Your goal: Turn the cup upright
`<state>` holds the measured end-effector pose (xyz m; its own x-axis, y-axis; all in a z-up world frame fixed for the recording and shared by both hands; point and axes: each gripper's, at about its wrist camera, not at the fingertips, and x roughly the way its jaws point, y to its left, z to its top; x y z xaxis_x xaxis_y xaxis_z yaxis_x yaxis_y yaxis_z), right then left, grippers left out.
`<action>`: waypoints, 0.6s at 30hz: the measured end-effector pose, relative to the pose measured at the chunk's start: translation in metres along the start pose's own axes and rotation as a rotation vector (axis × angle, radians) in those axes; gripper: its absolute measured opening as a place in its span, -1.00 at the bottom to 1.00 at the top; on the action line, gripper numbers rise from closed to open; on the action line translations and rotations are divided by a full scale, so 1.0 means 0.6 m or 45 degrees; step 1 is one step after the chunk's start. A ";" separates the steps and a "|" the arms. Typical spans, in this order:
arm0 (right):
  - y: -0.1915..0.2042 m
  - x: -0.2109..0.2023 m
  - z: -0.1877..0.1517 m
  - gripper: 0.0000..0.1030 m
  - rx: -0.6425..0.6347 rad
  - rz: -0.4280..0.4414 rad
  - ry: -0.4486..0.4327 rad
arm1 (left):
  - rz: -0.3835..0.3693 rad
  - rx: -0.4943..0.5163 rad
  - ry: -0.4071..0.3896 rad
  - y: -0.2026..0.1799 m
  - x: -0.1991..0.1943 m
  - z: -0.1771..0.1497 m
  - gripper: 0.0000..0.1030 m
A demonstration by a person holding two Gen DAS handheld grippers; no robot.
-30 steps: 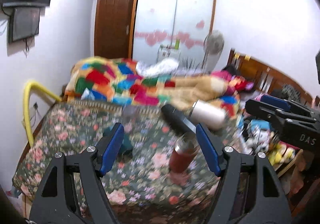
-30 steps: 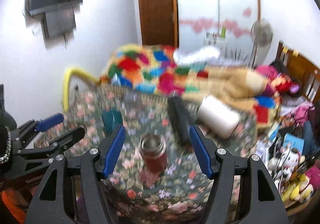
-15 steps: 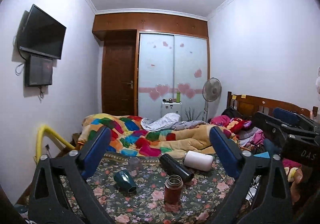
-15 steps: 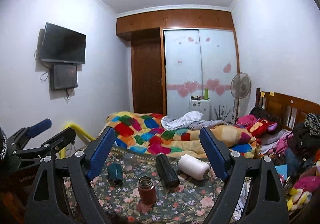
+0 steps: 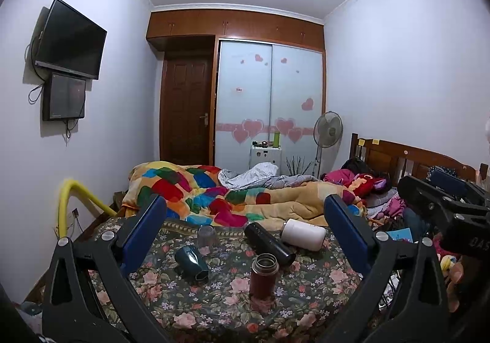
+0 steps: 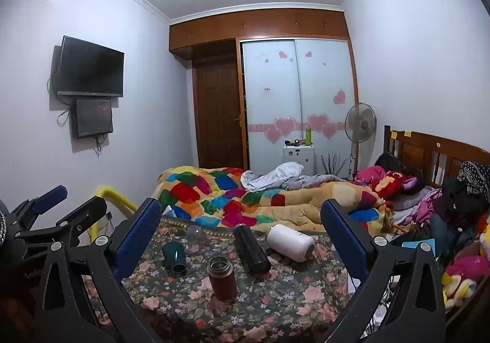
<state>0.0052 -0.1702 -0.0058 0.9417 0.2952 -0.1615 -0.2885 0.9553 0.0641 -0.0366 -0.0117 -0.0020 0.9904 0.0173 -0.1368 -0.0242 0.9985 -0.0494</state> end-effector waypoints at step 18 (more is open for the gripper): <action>-0.005 -0.010 -0.003 1.00 -0.007 0.006 0.020 | -0.016 0.015 0.016 -0.005 0.005 -0.003 1.00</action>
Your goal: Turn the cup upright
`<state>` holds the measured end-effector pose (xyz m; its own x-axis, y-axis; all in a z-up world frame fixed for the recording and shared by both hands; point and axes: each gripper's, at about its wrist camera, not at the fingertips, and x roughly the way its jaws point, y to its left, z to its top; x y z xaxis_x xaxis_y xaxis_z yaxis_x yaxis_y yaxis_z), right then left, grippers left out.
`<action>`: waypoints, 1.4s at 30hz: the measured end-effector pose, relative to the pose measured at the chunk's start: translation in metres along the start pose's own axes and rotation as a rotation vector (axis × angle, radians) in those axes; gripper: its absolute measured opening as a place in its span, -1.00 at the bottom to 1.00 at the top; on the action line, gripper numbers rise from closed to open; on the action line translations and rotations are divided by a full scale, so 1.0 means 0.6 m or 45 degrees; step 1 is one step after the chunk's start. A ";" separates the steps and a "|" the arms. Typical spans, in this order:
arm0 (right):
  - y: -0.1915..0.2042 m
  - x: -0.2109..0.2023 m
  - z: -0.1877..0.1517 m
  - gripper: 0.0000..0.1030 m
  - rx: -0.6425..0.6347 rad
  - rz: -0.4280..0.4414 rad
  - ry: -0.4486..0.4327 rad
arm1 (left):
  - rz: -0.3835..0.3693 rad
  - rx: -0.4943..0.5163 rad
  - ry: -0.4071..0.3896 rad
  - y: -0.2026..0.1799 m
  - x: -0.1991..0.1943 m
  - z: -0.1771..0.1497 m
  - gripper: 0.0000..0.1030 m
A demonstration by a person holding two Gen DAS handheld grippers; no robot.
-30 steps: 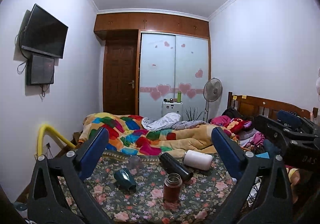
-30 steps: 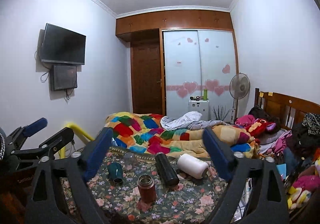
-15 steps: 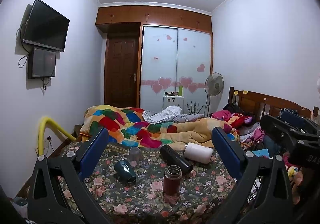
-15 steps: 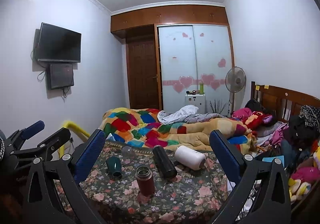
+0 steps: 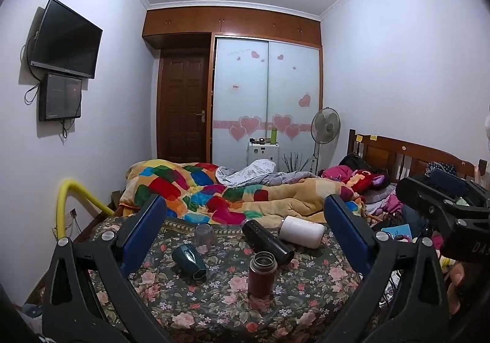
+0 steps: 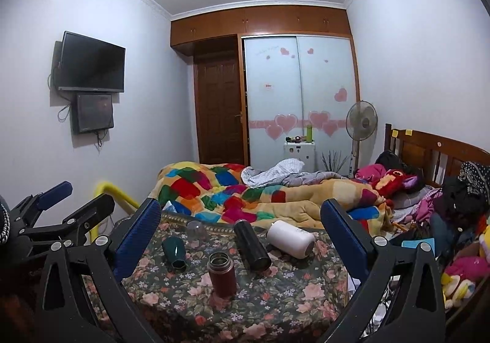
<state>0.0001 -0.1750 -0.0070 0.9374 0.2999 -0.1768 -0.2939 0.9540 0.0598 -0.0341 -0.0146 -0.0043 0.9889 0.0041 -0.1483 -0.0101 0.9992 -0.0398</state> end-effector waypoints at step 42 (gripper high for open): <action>-0.005 -0.003 0.000 1.00 0.015 0.002 0.001 | -0.011 -0.001 0.016 -0.013 0.012 -0.011 1.00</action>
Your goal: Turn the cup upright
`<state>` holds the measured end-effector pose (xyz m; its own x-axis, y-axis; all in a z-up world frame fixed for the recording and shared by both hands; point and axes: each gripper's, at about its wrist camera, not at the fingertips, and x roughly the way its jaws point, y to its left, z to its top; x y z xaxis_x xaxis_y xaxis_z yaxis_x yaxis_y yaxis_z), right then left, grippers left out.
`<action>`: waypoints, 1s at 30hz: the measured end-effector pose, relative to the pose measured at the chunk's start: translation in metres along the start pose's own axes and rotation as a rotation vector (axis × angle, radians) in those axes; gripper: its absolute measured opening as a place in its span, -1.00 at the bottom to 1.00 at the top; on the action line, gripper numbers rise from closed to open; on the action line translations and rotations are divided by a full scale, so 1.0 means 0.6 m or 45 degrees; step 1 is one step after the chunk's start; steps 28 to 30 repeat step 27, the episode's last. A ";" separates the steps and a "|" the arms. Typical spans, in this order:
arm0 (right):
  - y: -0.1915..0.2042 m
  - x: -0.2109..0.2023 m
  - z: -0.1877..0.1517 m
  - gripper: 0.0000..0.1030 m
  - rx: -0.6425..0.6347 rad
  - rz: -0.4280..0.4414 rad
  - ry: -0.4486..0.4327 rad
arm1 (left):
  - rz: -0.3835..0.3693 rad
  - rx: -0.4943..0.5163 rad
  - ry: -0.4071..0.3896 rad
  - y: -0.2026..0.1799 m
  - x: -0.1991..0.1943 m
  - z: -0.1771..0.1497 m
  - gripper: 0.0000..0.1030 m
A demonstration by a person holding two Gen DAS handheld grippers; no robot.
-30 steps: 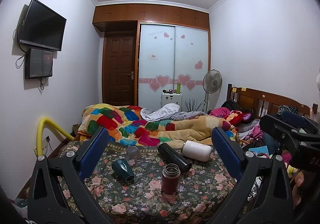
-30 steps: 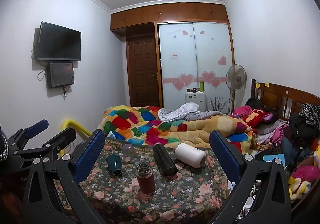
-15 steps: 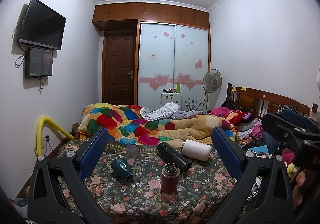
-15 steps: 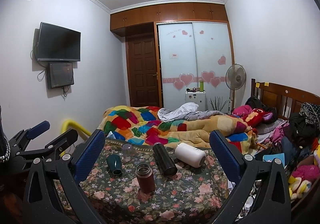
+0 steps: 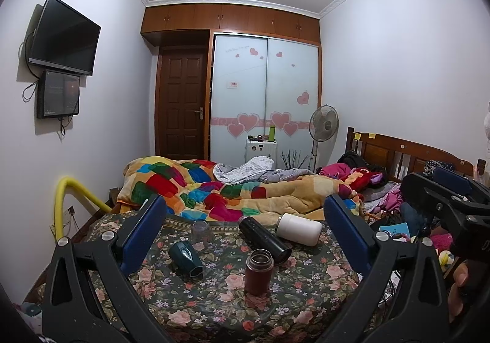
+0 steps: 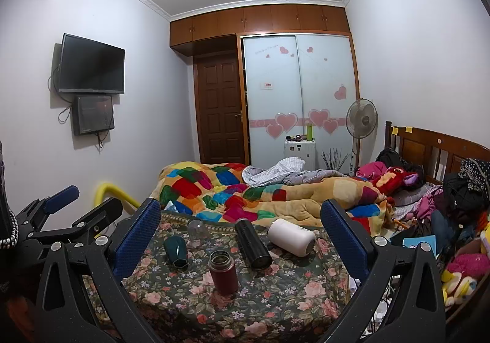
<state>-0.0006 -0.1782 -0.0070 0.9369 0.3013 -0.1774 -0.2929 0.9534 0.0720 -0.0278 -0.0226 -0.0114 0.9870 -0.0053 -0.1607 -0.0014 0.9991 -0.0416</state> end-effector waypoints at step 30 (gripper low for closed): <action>0.004 0.001 0.002 1.00 -0.002 0.001 0.003 | -0.024 -0.047 0.007 0.020 -0.001 0.002 1.00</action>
